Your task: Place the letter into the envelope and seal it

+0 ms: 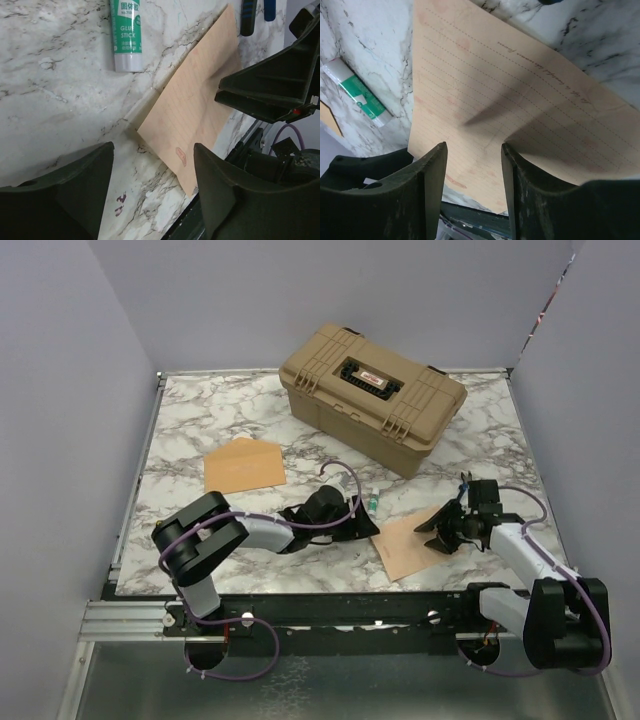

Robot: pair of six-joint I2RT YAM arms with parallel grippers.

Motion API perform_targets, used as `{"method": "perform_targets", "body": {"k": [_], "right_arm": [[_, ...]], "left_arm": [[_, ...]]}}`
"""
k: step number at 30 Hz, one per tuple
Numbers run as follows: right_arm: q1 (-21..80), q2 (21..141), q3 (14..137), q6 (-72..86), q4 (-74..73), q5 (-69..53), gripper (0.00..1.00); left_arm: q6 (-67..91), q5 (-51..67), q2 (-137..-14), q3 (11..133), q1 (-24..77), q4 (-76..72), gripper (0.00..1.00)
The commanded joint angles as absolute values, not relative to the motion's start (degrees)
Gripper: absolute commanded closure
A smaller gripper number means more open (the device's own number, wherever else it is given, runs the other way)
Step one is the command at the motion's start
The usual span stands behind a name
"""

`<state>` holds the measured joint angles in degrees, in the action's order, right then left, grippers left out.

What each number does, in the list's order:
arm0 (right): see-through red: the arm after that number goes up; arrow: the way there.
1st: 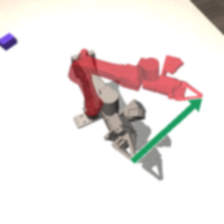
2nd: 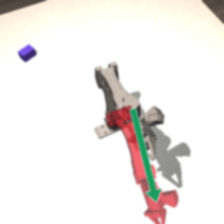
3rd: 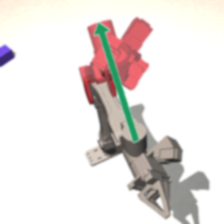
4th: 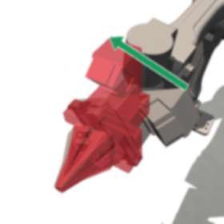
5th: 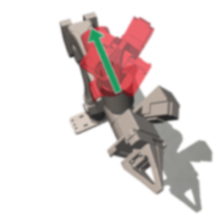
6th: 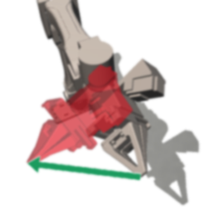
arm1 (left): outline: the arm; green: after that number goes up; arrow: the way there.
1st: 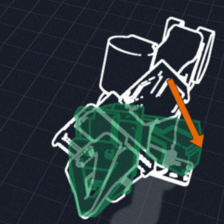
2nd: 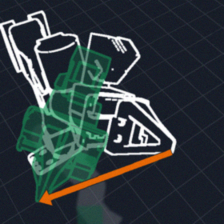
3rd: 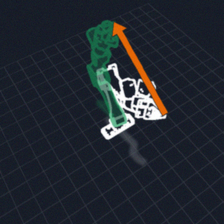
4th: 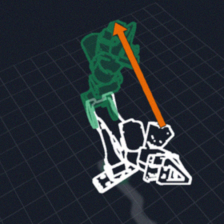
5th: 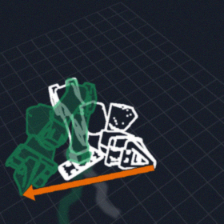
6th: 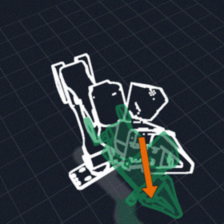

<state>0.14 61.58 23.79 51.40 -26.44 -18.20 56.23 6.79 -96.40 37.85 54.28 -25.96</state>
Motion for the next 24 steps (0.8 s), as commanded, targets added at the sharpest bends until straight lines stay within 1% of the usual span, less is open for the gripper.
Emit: {"method": "perform_targets", "body": {"k": [1, 4, 10, 12, 17, 18, 24], "right_arm": [[0.0, 64.0, 21.6, 51.5, -23.3, -22.1, 0.48], [0.0, 64.7, 20.7, 52.3, -21.4, -23.6, 0.48], [0.0, 65.2, 20.1, 52.9, -19.9, -24.9, 0.49], [0.0, 65.1, 20.2, 52.7, -20.0, -25.2, 0.49], [0.0, 63.7, 23.1, 50.3, -23.5, -24.3, 0.49], [0.0, 63.1, 24.1, 49.5, -24.5, -23.9, 0.49], [0.0, 59.2, 34.3, 40.9, -30.4, -24.5, 0.46]], "left_arm": [[57.0, 11.4, -102.5, 39.8, 54.8, -25.7, 0.36], [57.6, 12.6, -104.3, 40.8, 54.8, -25.6, 0.4], [58.8, 11.2, -103.7, 40.0, 54.6, -25.1, 0.49], [58.8, 11.1, -103.3, 39.9, 54.6, -25.8, 0.58], [56.9, 12.6, -100.9, 39.9, 53.8, -28.3, 0.99], [55.9, 13.3, -100.1, 40.2, 53.4, -28.3, 1.0], [49.1, 20.4, -91.0, 41.8, 49.2, -26.0, 1.0]]}}
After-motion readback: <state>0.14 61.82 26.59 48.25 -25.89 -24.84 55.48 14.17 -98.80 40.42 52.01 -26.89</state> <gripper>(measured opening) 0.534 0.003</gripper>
